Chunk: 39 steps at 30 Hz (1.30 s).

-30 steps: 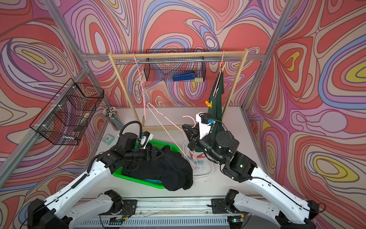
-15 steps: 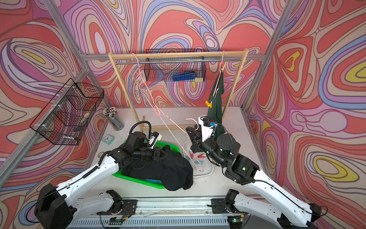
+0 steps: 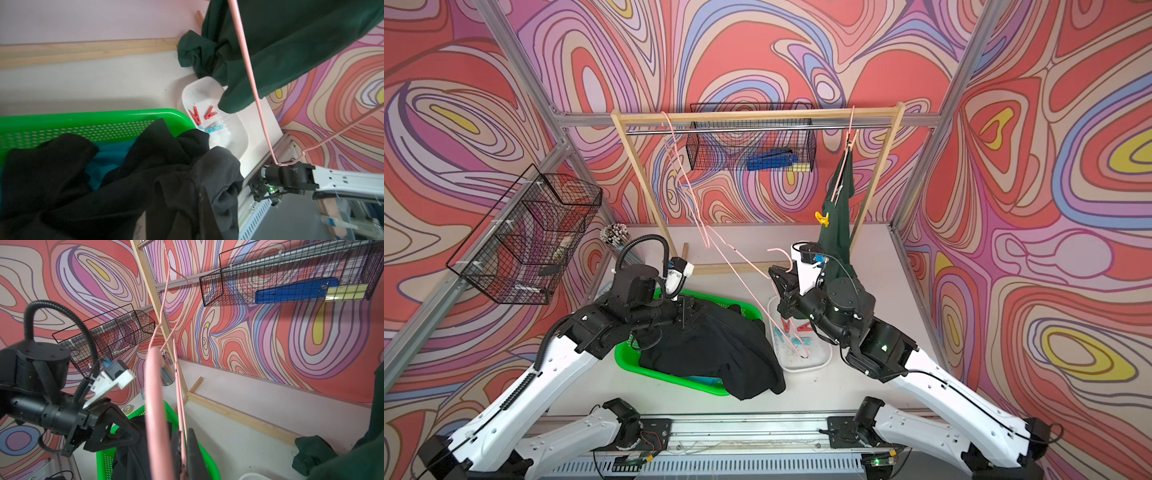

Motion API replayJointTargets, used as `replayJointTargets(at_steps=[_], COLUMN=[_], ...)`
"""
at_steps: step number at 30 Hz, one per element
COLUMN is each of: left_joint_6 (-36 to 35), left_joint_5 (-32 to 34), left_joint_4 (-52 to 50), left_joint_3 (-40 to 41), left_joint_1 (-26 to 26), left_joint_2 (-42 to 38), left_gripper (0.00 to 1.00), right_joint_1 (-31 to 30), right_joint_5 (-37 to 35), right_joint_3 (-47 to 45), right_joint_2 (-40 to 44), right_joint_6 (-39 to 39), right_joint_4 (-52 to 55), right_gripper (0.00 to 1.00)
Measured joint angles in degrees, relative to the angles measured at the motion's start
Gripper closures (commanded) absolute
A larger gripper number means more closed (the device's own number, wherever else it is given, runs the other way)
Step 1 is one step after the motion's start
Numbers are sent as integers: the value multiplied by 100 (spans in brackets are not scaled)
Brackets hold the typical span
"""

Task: Remove the clothespins securing t-shirts to the hanger
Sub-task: Place the T-shirt in the basket.

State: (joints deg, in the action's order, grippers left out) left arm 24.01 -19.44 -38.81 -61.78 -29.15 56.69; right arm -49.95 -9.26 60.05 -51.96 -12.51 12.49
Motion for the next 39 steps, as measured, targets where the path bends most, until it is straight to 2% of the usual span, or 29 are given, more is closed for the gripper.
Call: replayJointTargets(at_steps=[11, 21, 25, 26, 28, 31, 35, 39], left_joint_6=[-422, -474, -498, -498, -501, -535, -557, -533], left_joint_5=[518, 671, 785, 798, 802, 798, 761, 726], left_joint_4=[-1078, -1285, -1279, -1279, -1226, -1123, -1019, -1001], left_joint_3=[-55, 415, 610, 627, 671, 737, 756, 730], left_joint_1=[938, 1707, 1847, 1858, 1871, 1875, 1875, 1882], left_joint_2=[-378, -184, -160, -127, -20, 214, 531, 610], left_gripper=[100, 100, 100, 96, 73, 59, 28, 10], right_joint_1=[0, 0, 0, 0, 0, 0, 0, 0], right_joint_5=[-149, -188, -188, -188, -186, -144, -11, 50], right_joint_3=[201, 498, 509, 522, 564, 581, 619, 638], right_joint_2=[-367, -931, -1036, -1060, -1097, -1117, -1239, -1375], right_joint_6=[-70, -129, -155, -160, -173, -179, -208, -216], right_joint_4=[164, 313, 378, 391, 391, 378, 378, 382], right_gripper=[100, 100, 100, 100, 100, 100, 100, 100])
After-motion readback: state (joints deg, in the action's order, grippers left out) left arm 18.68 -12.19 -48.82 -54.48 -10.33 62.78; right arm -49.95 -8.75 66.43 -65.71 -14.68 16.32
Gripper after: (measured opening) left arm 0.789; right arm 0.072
